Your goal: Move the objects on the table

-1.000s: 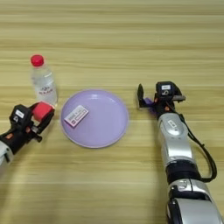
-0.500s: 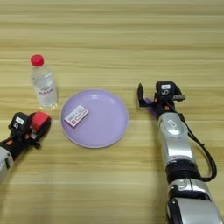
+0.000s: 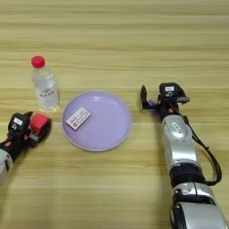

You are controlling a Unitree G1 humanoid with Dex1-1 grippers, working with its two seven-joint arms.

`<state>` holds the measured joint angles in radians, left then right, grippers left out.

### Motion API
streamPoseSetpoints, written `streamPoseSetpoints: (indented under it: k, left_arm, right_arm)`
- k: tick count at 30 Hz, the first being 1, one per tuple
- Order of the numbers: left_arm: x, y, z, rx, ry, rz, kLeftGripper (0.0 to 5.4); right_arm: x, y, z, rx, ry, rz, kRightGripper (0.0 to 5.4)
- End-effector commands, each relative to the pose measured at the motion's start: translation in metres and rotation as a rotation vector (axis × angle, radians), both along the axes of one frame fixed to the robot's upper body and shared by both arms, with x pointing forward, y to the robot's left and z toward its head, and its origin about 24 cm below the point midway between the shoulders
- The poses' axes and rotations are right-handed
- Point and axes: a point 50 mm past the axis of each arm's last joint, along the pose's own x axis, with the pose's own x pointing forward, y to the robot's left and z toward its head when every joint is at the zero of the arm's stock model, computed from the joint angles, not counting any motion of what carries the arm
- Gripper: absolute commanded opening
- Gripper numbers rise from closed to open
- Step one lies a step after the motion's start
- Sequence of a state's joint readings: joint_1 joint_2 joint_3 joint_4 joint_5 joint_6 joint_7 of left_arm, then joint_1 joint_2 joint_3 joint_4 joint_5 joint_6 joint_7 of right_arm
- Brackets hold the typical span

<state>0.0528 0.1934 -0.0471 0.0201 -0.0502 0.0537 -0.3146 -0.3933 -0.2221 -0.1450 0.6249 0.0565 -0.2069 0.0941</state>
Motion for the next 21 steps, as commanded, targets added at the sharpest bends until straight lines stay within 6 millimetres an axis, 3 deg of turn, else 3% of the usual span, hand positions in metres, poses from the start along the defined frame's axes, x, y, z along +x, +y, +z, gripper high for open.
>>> streamPoseSetpoints:
  k: [1, 15, 21]
  left_arm:
    - [0.004, 0.001, 0.01, -0.003, -0.037, 0.003, 4.1]
    - [0.009, -0.008, 0.025, -0.047, -0.082, -0.046, 5.37]
    - [0.015, -0.002, 0.036, -0.023, -0.128, -0.018, 5.37]
  right_arm:
    - [0.003, 0.0, 0.004, -0.012, -0.006, 0.007, 5.4]
    - [0.003, 0.001, 0.003, -0.015, -0.005, 0.008, 5.4]
    - [0.004, 0.002, 0.003, -0.017, -0.004, 0.01, 5.4]
